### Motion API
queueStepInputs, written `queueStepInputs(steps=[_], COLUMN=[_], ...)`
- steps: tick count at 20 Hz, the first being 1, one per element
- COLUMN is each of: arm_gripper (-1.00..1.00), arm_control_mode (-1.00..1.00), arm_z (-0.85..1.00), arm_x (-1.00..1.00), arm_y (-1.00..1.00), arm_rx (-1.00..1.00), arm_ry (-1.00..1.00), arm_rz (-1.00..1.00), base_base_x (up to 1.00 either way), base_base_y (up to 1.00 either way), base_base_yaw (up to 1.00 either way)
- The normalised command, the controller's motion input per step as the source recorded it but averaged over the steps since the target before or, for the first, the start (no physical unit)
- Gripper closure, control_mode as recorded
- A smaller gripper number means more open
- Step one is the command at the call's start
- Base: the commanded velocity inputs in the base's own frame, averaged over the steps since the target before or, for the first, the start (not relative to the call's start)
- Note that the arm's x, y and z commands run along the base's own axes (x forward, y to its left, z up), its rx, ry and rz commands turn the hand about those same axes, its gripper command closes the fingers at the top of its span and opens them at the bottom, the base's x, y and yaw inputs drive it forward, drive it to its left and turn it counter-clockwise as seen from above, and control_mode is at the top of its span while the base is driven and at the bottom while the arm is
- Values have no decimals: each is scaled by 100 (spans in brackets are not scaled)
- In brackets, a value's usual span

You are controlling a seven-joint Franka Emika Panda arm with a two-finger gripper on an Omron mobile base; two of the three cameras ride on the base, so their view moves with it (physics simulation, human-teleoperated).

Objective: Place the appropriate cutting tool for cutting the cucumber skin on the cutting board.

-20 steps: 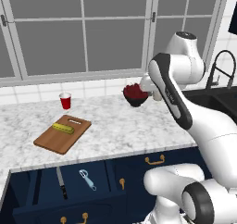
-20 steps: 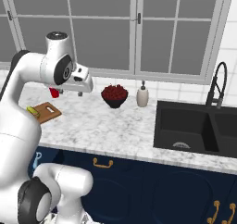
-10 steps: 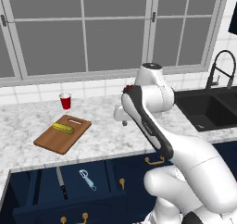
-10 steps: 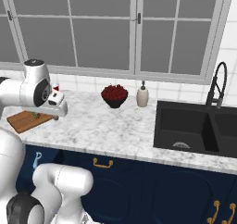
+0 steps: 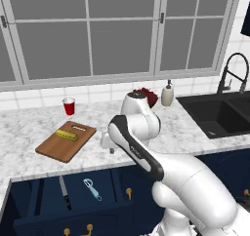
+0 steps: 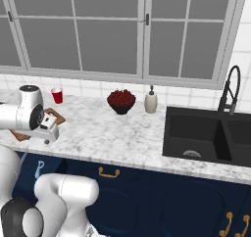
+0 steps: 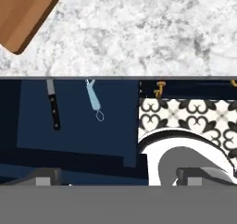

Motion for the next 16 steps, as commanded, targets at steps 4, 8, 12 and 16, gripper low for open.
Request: queueStepInputs(steps=[4, 8, 12, 16], arm_gripper=[-100, -100, -100, -100], arm_control_mode=[-100, -100, -100, -100], arm_z=[-67, -75, -64, -54], arm_x=[0, 0, -2, -21], arm_y=[46, 39, 25, 17], arm_rx=[1, 2, 1, 2], arm_ry=[9, 10, 2, 4], arm_rz=[0, 0, 0, 0], base_base_x=[0, 0, 0, 0], base_base_y=[0, 0, 0, 0], base_base_yaw=[0, 0, 0, 0])
